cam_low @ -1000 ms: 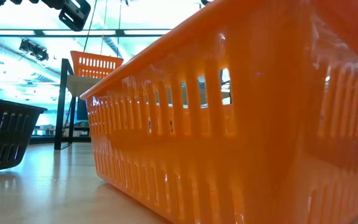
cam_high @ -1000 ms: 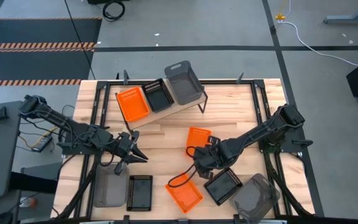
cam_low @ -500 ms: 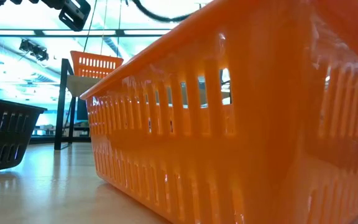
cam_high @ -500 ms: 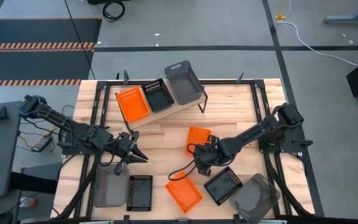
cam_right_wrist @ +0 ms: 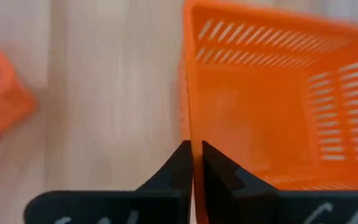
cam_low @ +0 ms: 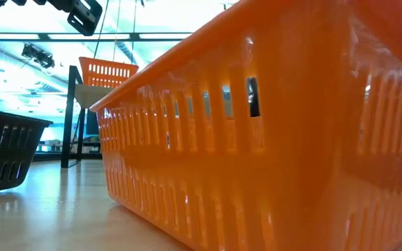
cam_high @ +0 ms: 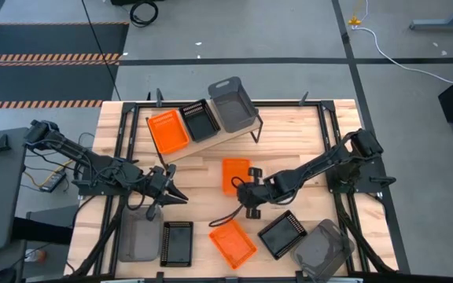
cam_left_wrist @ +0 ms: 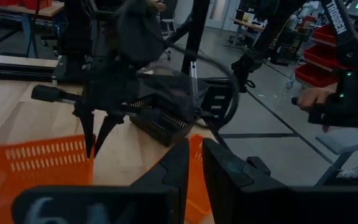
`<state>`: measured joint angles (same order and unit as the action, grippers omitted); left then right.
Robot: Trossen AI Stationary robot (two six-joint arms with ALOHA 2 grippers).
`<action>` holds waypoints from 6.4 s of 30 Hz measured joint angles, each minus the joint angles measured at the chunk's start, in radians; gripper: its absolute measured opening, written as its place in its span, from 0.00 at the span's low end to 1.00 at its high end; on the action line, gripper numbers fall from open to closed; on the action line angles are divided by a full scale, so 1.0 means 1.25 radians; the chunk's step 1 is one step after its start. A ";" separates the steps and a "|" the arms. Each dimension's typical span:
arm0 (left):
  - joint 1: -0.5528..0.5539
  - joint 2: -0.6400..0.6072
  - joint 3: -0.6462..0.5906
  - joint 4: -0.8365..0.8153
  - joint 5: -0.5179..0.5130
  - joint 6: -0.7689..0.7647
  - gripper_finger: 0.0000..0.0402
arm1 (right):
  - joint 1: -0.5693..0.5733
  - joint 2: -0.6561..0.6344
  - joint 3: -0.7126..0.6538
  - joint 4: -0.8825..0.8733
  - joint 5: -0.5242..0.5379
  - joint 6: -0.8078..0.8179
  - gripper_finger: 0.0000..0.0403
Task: Stack baskets on shelf by color
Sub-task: Stack the top orange bin on top of the orange bin on the shelf
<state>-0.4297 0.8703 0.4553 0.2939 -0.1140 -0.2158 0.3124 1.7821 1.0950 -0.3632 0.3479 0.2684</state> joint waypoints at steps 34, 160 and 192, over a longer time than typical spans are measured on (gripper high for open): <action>0.000 0.000 0.000 0.000 -0.071 0.022 0.13 | -0.015 0.000 0.020 0.278 -0.099 -0.157 0.05; 0.087 0.520 1.032 -1.492 -0.452 -0.273 0.03 | 0.043 -0.364 0.020 0.226 0.308 -0.146 0.46; 0.186 0.302 0.792 -1.393 -0.459 -0.157 0.03 | 0.058 -0.363 0.020 0.181 0.307 -0.085 0.46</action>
<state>-0.1970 1.2481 1.4454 -1.4475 -0.6876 -0.4118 0.3849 1.3283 1.1202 -0.1371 0.7320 0.1627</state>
